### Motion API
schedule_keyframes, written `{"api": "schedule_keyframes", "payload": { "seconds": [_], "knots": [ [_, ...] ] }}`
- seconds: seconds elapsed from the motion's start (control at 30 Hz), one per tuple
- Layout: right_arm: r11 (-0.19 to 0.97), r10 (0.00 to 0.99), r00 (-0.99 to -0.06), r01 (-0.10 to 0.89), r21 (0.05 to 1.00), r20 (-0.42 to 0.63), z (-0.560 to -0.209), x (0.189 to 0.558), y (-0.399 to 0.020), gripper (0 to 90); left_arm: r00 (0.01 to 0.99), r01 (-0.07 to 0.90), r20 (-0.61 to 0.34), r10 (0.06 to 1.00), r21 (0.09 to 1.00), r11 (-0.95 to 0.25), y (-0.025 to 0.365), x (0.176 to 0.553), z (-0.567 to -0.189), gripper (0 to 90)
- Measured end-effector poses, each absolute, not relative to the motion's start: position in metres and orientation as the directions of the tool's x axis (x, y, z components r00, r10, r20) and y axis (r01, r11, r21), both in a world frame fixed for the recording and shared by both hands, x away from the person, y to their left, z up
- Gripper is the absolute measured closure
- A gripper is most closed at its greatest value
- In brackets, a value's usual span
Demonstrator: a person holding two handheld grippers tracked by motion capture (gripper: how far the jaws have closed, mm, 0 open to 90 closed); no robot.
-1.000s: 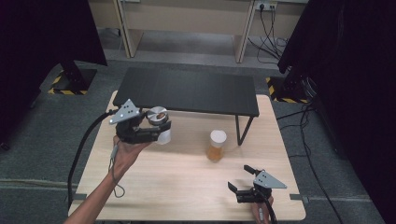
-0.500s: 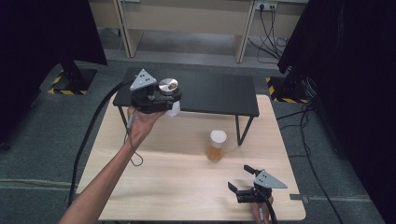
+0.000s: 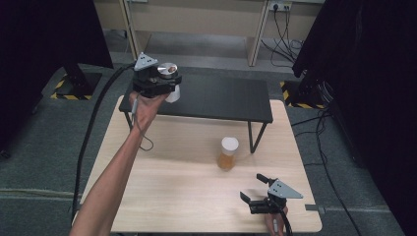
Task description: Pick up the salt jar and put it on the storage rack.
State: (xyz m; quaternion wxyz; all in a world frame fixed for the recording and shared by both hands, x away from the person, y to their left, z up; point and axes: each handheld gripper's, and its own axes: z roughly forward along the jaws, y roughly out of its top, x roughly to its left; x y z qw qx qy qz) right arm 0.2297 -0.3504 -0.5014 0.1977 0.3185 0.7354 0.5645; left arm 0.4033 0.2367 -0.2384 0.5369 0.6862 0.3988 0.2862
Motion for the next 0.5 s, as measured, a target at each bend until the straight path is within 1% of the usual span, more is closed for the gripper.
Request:
{"api": "schedule_keyframes", "payload": {
  "seconds": [0.17,0.37,0.5],
  "knots": [
    [0.159,0.69,-0.721,0.245,0.956,0.069,-0.501,0.23,-0.351,2.3,0.488,0.264,-0.034,0.872,0.958,-0.11,0.234,0.409,-0.24,31.2],
    [0.157,0.689,-0.722,0.244,0.957,0.071,-0.502,0.23,-0.351,2.3,0.445,0.292,-0.068,0.893,0.954,-0.073,0.233,0.413,-0.248,31.2],
    [0.158,0.687,-0.723,0.243,0.957,0.07,-0.502,0.23,-0.351,2.3,0.427,0.301,-0.039,0.904,0.948,-0.101,0.231,0.414,-0.248,31.2]
  ]
}}
